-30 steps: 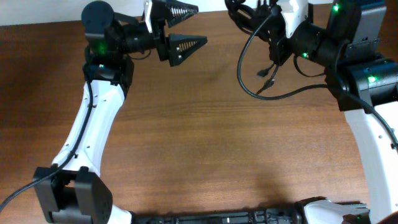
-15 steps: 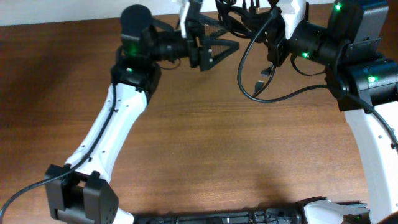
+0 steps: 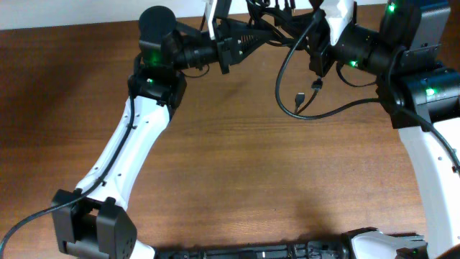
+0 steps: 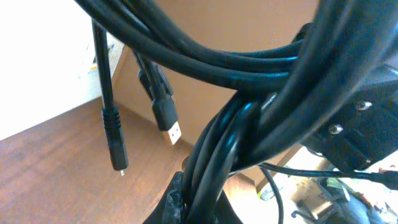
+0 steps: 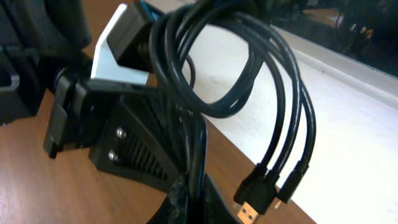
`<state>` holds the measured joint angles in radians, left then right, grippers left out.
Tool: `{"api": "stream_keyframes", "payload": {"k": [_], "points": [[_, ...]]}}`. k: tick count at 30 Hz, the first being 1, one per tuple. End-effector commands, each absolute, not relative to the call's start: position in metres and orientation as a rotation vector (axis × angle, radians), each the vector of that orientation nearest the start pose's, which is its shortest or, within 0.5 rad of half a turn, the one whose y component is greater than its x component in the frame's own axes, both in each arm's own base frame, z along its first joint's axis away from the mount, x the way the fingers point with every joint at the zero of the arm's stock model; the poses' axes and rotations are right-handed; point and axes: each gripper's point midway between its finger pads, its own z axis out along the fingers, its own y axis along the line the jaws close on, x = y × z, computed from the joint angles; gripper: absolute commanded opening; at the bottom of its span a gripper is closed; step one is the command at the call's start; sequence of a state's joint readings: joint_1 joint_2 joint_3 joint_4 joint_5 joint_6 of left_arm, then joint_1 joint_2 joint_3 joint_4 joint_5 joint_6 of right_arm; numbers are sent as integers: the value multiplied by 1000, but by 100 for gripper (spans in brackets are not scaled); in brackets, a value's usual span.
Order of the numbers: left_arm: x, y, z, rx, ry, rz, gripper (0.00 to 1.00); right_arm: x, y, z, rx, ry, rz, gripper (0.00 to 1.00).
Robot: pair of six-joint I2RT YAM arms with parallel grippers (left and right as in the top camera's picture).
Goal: Untangle cables
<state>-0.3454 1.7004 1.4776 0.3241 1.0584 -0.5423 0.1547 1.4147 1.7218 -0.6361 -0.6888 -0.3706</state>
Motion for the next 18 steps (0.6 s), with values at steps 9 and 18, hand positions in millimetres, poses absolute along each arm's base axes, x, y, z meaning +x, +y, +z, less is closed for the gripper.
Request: {"api": "stream_keyframes", "payload": {"k": [9,18], "points": [[338,-238,447,1168,1188,-1402,0,380,153,428,-914,1662,339,4],[365,-190,456,1069,1198,-1269,0,387,143,406,-891,1762,293,4]]}}
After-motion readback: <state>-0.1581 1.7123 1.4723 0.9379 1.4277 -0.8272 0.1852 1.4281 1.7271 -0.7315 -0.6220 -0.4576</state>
